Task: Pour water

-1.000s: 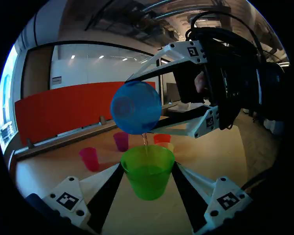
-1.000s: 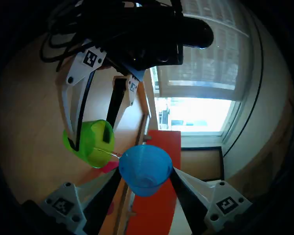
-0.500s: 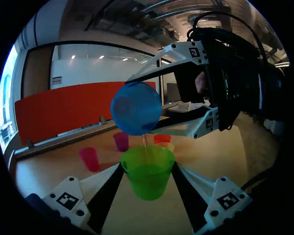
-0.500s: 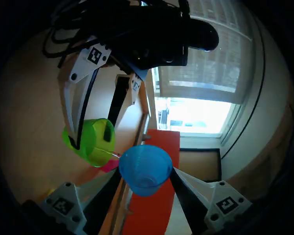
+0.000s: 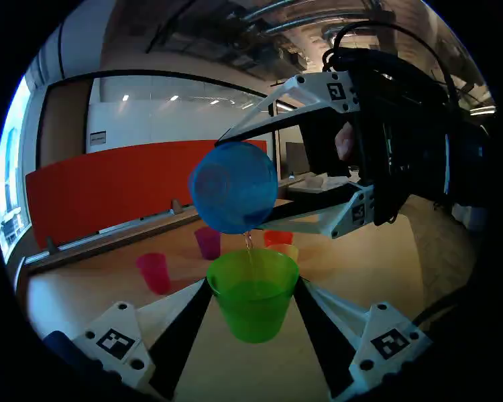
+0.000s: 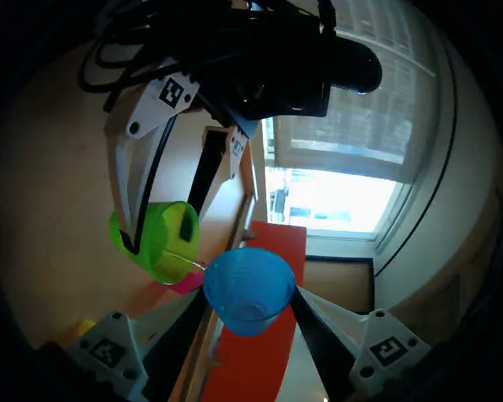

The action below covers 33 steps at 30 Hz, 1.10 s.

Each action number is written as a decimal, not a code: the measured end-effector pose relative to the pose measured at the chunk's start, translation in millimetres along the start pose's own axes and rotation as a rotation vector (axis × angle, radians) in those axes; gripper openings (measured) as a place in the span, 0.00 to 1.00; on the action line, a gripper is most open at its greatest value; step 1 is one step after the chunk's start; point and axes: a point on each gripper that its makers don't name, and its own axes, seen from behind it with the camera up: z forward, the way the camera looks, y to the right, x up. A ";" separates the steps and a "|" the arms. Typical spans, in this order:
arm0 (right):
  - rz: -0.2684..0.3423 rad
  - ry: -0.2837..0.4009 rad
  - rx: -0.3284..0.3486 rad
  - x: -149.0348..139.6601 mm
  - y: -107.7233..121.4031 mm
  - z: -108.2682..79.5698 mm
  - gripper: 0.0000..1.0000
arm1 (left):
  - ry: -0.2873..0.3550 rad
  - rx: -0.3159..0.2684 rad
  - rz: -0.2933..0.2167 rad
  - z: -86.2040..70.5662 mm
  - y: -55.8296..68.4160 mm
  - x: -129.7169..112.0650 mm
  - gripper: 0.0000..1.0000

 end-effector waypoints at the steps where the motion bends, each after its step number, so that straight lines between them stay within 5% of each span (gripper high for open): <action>1: -0.003 0.001 0.000 0.5 -0.1 -0.2 0.90 | 0.000 0.000 0.000 0.1 0.1 -0.2 0.86; 21: -0.042 0.005 -0.007 2.0 -0.8 0.7 0.90 | -0.003 0.001 0.001 1.3 -0.2 -0.2 0.86; 33: 0.097 0.018 -0.015 -6.5 -2.8 6.6 0.90 | -0.011 0.004 -0.003 1.8 -0.8 -4.2 0.86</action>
